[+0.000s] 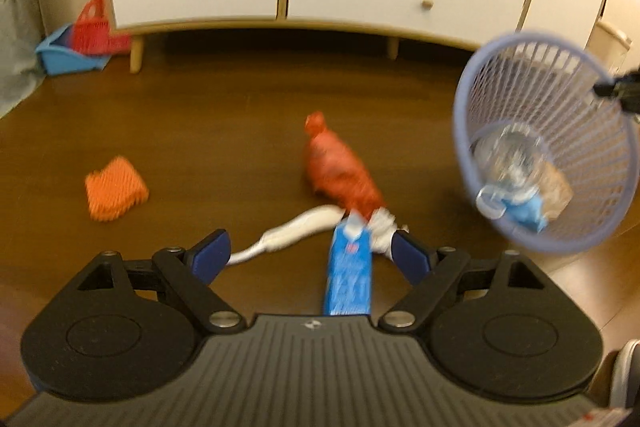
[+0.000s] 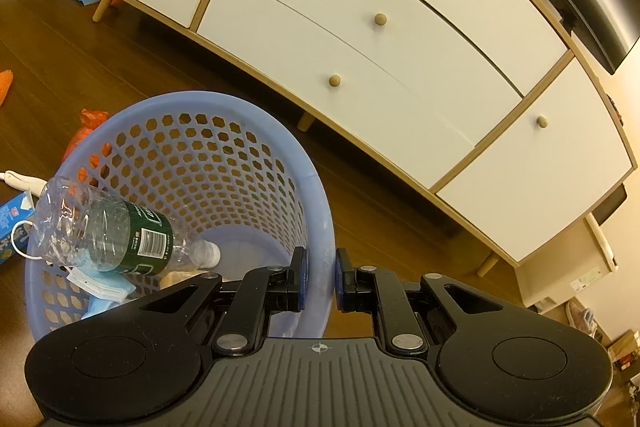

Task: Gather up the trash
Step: 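Move the open left tool down to the blue milk carton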

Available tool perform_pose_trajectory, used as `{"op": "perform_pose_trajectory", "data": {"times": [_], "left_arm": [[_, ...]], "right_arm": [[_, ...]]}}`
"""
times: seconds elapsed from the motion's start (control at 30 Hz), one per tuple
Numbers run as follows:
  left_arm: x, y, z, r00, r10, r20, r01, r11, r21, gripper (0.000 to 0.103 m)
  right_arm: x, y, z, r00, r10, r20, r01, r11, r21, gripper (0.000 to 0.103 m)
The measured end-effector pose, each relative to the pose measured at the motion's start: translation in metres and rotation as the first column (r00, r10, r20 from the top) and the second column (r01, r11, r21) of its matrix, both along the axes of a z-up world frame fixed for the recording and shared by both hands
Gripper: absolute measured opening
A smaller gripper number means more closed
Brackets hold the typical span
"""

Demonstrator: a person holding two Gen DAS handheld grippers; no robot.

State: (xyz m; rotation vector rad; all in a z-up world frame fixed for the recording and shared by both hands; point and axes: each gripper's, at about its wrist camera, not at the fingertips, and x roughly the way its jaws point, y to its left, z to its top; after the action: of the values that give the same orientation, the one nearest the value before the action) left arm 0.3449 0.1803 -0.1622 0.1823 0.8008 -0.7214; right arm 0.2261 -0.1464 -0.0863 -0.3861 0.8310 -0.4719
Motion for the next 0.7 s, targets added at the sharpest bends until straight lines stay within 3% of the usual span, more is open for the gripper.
{"op": "perform_pose_trajectory", "data": {"times": [0.23,0.4,0.7], "left_arm": [[-0.014,-0.011,-0.029,0.999,-0.042,-0.013,0.043,0.998,0.054,0.076],[-0.021,-0.019,-0.042,0.998,-0.064,-0.011,0.065,0.994,0.090,0.075],[-0.028,-0.034,-0.056,0.995,-0.096,-0.017,0.097,0.989,0.115,0.075]], "right_arm": [[-0.001,-0.001,0.001,1.000,0.003,-0.006,-0.003,1.000,0.003,0.010],[0.000,-0.005,0.002,1.000,-0.014,-0.012,0.014,1.000,0.011,0.010],[-0.009,-0.014,-0.001,0.996,-0.084,-0.036,0.082,0.995,-0.053,0.010]]}}
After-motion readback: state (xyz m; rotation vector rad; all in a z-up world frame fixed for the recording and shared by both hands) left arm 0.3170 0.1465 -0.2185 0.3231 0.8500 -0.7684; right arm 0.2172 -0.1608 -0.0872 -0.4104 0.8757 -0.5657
